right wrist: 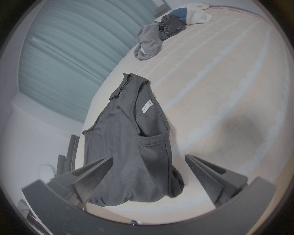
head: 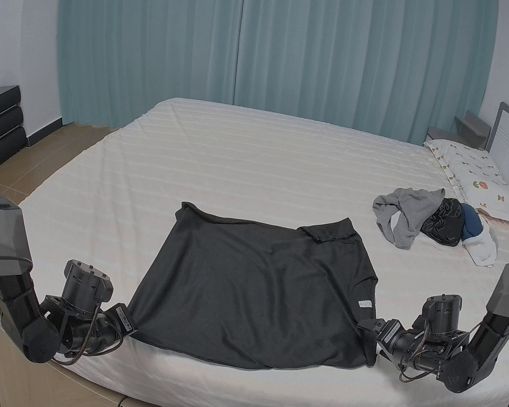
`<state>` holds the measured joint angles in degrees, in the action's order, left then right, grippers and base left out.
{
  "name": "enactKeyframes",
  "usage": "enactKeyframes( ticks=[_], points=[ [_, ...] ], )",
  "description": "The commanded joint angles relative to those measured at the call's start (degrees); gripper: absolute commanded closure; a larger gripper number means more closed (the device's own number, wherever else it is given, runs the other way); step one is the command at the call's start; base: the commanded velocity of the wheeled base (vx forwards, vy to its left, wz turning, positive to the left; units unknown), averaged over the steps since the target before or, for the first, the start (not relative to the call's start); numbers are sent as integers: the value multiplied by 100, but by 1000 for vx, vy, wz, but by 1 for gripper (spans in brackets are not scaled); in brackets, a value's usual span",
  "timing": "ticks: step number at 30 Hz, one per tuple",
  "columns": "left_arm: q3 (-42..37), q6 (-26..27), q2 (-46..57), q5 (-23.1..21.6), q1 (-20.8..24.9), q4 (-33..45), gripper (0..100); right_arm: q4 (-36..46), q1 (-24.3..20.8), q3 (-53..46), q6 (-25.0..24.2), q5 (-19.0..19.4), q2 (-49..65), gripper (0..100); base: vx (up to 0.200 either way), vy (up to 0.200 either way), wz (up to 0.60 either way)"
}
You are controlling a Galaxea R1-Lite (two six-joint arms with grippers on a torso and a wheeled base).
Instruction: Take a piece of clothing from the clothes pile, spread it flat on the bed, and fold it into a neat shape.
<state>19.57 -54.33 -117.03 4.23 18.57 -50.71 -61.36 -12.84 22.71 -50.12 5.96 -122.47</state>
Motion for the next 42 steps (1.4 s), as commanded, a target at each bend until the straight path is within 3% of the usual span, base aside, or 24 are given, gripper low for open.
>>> enactKeyframes(
  ticks=[1,15,18,26,39,40,42],
  points=[
    [-14,-7,31,-1,-2,-9,100,-61,-17,243,239,-51,-515,100,0,0,0],
    [91,-77,-39,-10,-125,-132,100,256,493,1745,353,-60,-497,100,0,0,0],
    [74,-174,-136,16,-187,-642,100,704,616,2396,353,-42,-577,100,0,0,0],
    [12,-447,-619,43,-213,-1600,100,1126,616,3591,353,-42,-1209,100,0,0,0],
    [65,-605,-742,8,-213,-1740,100,1398,581,4945,309,-148,-2027,100,0,0,0],
    [65,-605,-751,8,-213,-1740,100,1398,572,4901,318,-148,-2027,0,0,0,0],
    [65,-605,-778,8,-213,-1740,100,1398,572,4778,327,-139,-1974,0,0,0,0]
  ],
)
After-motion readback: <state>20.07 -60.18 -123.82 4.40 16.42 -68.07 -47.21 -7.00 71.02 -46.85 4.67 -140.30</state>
